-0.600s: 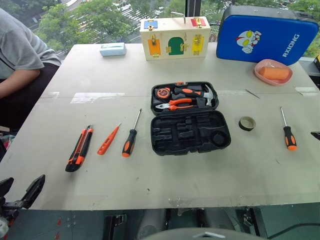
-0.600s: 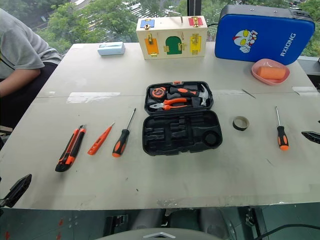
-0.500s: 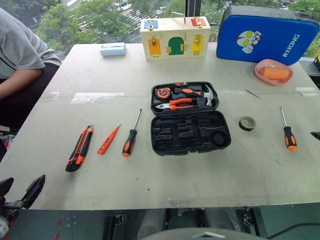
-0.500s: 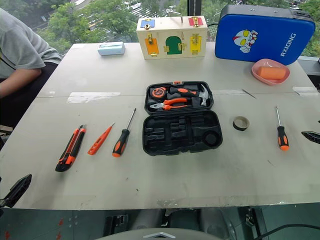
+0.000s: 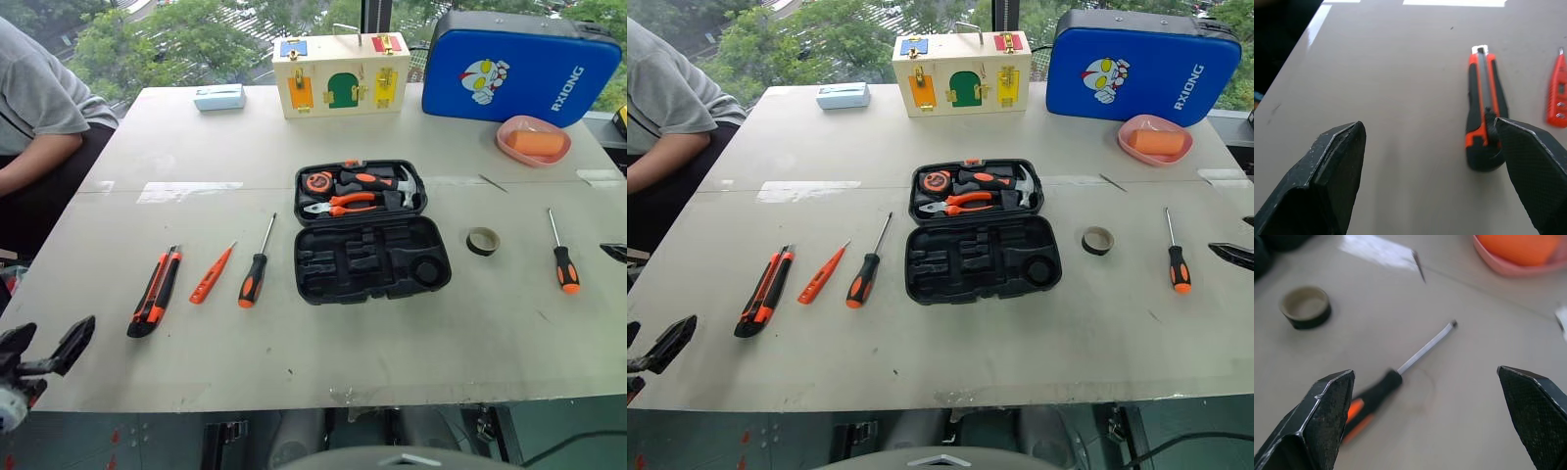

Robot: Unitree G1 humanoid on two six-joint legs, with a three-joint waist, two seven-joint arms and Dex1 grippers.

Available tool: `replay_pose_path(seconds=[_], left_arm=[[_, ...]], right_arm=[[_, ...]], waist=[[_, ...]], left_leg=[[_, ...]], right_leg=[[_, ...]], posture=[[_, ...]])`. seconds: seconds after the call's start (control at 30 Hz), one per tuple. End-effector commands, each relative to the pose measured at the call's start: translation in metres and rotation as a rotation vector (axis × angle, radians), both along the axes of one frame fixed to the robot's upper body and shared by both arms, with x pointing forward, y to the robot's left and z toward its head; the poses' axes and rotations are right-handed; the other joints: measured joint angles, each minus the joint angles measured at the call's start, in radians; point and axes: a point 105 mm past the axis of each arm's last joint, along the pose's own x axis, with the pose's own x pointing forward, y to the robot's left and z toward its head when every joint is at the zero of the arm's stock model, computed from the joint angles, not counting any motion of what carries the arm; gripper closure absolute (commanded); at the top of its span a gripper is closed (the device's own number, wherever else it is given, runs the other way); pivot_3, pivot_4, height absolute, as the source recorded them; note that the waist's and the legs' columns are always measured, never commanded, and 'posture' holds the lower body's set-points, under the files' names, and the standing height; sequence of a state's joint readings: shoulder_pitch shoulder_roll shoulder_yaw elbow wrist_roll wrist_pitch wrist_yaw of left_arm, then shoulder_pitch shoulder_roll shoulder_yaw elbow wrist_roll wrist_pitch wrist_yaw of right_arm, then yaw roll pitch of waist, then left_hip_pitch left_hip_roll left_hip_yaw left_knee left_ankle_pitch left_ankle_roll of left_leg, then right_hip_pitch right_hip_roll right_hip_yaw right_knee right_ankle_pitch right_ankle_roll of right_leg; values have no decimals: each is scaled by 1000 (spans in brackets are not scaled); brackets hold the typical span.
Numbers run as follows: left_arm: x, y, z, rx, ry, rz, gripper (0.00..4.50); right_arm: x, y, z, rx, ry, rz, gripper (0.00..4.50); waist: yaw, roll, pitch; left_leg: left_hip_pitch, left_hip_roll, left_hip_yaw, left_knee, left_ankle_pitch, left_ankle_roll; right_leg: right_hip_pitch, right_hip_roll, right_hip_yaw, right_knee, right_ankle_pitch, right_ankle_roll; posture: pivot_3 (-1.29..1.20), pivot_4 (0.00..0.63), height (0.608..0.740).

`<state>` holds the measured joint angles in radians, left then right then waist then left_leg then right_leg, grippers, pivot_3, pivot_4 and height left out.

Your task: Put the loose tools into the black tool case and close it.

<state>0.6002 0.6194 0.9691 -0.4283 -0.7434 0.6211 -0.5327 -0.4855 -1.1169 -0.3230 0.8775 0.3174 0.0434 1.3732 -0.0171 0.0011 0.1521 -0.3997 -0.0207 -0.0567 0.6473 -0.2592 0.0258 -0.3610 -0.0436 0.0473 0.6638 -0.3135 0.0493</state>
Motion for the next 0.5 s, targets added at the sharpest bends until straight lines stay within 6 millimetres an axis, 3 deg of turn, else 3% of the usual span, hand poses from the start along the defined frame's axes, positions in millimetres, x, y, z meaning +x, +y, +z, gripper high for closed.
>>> replay_pose_path(seconds=[0.03, 0.1, 0.17, 0.3, 0.5], left_arm=[[18, -17, 14, 23, 4, -62, 0], [26, -16, 13, 20, 38, -32, 0], [30, -16, 13, 15, 53, -20, 0], [57, -52, 17, 60, 114, -179, 0], [74, -97, 12, 14, 179, -300, 0]], right_arm=[[8, 53, 35, 8, -89, 233, 26], [5, 95, 45, 33, -93, 398, 26], [0, 116, 50, 45, -92, 469, 26], [-25, 184, 60, 62, -77, 752, 26], [-41, 217, 59, 2, -116, 899, 26]], waist=[[0, 0, 0], [1, 0, 0], [2, 0, 0], [15, 0, 0], [23, -1, 0]], left_leg=[[0, 0, -1, 0, 0, 0], [0, 0, -2, 0, 0, 0], [0, 0, -3, 0, 0, 0], [-3, 0, -4, 0, 0, 0], [-4, -1, -5, 1, 0, 0]], right_leg=[[0, 0, 0, 0, 0, 0], [0, 1, -1, 1, 0, 0], [-1, 1, -1, 1, 0, 0], [-2, 0, -3, 0, 0, 0], [-2, -1, -4, 0, 0, 0]], posture=[[0, 150, 735], [0, 150, 735], [0, 150, 735], [0, 150, 735], [0, 150, 735]])
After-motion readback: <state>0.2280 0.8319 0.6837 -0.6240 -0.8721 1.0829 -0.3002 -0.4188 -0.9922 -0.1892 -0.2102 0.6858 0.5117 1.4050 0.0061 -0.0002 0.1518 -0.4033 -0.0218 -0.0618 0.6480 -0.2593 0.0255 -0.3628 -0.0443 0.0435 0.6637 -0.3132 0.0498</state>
